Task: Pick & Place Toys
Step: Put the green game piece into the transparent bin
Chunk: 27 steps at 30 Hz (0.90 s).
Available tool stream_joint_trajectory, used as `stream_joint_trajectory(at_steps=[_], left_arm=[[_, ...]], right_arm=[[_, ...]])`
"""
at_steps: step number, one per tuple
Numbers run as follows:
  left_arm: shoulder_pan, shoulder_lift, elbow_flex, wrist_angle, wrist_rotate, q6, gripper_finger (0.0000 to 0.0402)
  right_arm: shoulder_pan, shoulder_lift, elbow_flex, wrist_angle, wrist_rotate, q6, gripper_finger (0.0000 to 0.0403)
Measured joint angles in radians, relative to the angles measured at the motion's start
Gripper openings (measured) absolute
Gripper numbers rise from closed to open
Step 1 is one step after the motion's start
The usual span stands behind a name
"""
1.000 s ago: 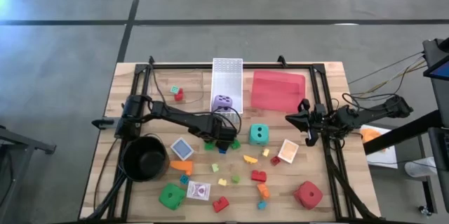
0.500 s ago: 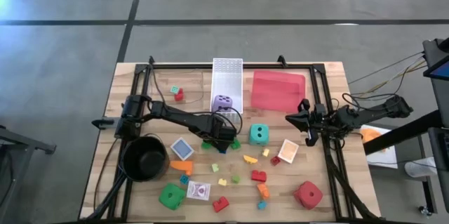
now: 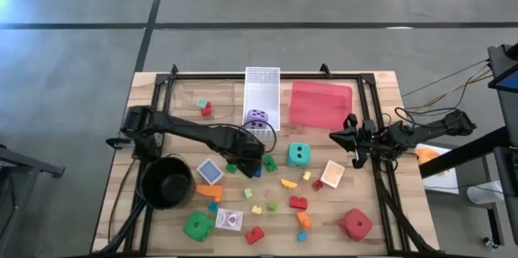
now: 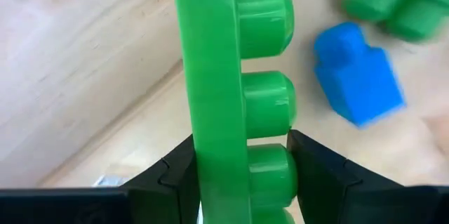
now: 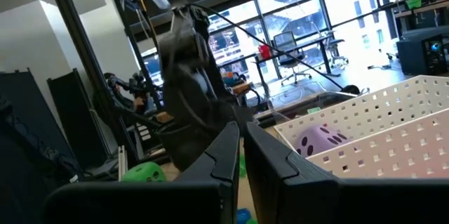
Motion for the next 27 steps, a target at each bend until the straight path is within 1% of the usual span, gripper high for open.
stream_joint_trajectory(at_steps=[3,5,9,11,14,16,22,24,27], left_arm=[[-0.007,-0.08,0.001,-0.05,-0.02,0.003,0.017],[-0.007,-0.132,0.001,-0.08,-0.054,0.003,0.017],[0.0,-0.241,-0.002,-0.134,-0.179,0.001,0.017],[0.021,-0.286,-0.003,-0.159,-0.239,-0.006,0.017],[0.101,-0.332,-0.003,-0.168,-0.272,0.005,0.017],[0.17,-0.35,-0.003,-0.167,-0.28,0.046,0.017],[0.369,-0.341,-0.004,-0.159,-0.279,0.18,0.017],[0.417,-0.329,-0.004,-0.155,-0.278,0.214,0.017],[0.451,-0.31,-0.004,-0.154,-0.259,0.245,0.017]], right_arm=[[0.0,0.0,0.0,0.0,0.0,0.0,0.0021],[0.0,0.0,0.0,0.0,0.0,0.0,0.0021],[0.0,0.001,0.0,0.0,0.0,0.0,0.0021],[0.0,0.0,0.0,-0.001,0.0,0.0,0.0021],[0.0,0.0,0.0,0.0,0.0,0.0,0.0021],[0.0,0.0,0.0,0.0,0.0,0.0,0.0021],[0.0,0.0,0.0,0.0,0.0,0.0,0.0021],[0.0,0.0,0.0,0.0,0.0,0.0,0.0021],[0.0,0.0,0.0,0.0,0.0,0.0,0.0021]])
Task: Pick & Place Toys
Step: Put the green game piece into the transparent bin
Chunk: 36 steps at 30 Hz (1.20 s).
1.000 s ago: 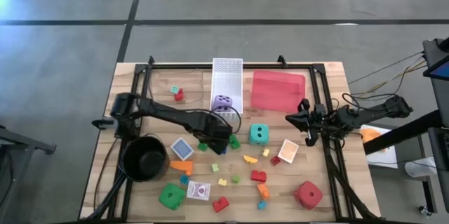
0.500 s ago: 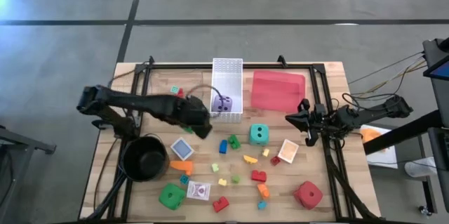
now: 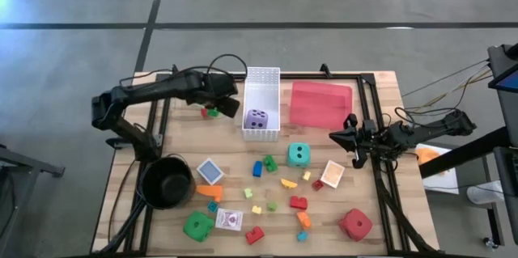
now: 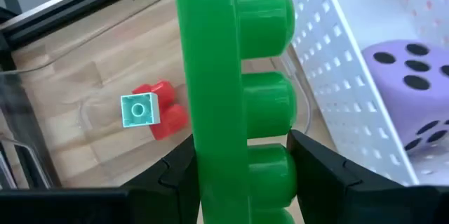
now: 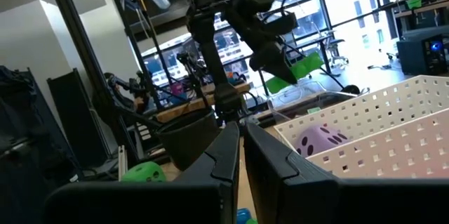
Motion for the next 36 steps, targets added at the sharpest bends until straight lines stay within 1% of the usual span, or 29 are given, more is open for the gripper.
stream_joint_trajectory(at_steps=[7,11,17,22,29,36], left_arm=[[0.036,0.046,-0.002,0.041,0.0,0.022,0.017],[0.051,0.082,-0.002,0.058,0.016,0.07,0.017],[0.092,0.121,-0.002,0.064,0.024,0.068,0.017],[0.127,0.126,-0.007,0.068,0.03,0.068,0.017],[0.174,0.126,-0.082,0.078,0.048,0.098,0.017],[0.179,0.126,-0.146,0.117,0.083,0.121,0.017]], right_arm=[[0.0,0.0,0.0,0.0,0.0,0.0,0.0021],[0.0,0.0,0.0,0.0,0.0,0.0,0.0021],[0.0,0.0,0.0,0.0,0.0,0.0,0.0021],[0.0,0.0,0.0,0.0,0.0,0.0,0.0021],[0.0,0.0,0.0,0.0,0.0,0.0,0.0021],[0.0,0.0,0.0,0.0,0.0,0.0,0.0021]])
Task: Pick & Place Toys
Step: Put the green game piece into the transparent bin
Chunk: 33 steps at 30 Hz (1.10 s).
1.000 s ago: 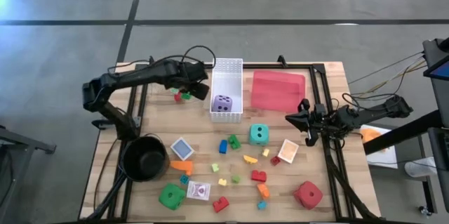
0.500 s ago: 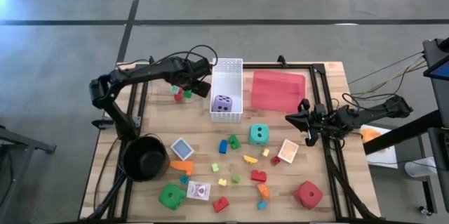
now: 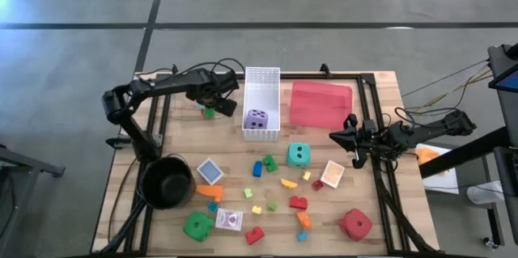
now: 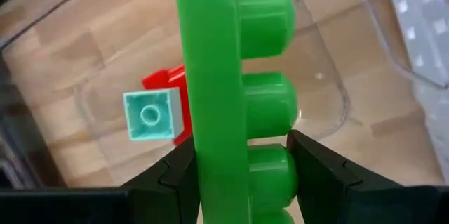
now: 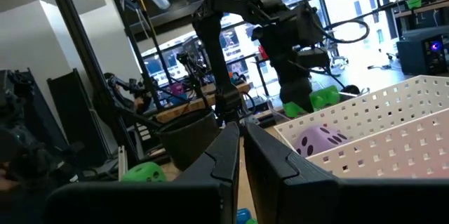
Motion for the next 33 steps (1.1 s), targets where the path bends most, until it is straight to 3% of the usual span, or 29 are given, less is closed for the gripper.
stream_joint_trajectory(at_steps=[10,18,33], left_arm=[[0.003,0.0,-0.007,0.193,0.015,0.037,0.017],[0.003,0.0,-0.027,0.193,0.023,0.046,0.017],[0.035,0.006,-0.075,0.2,0.074,-0.074,0.017]], right_arm=[[0.0,0.0,0.0,0.0,0.0,0.0,0.0021],[0.0,0.0,0.0,0.0,0.0,0.0,0.0021],[0.0,0.0,0.0,0.0,0.0,0.0,0.0021]])
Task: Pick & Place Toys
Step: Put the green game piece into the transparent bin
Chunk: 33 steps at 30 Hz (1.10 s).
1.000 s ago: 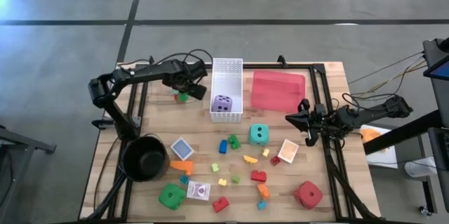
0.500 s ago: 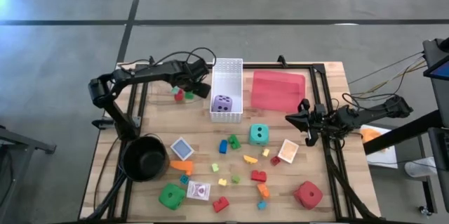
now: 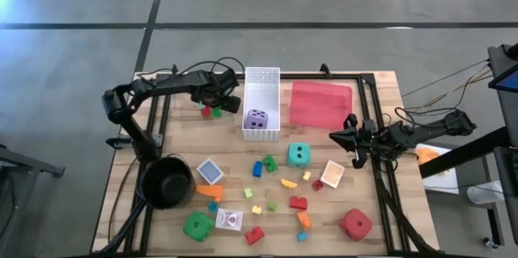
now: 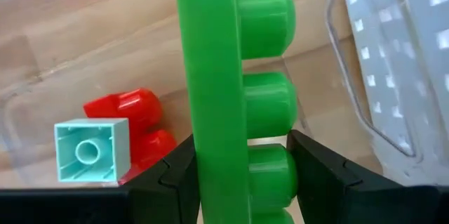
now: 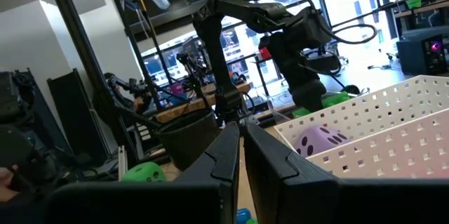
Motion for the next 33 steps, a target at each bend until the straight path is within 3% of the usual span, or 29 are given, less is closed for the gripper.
stream_joint_trajectory(at_steps=[12,23,33], left_arm=[[0.051,0.028,-0.001,-0.003,0.076,-0.04,0.017],[0.106,0.031,-0.001,-0.041,0.076,-0.085,0.017],[0.125,0.12,0.004,-0.03,0.129,-0.084,0.017]], right_arm=[[0.0,0.0,0.0,0.0,0.0,0.0,0.0021],[0.0,0.0,0.0,0.0,0.0,0.0,0.0021],[0.0,0.0,0.0,0.0,0.0,0.0,0.0021]])
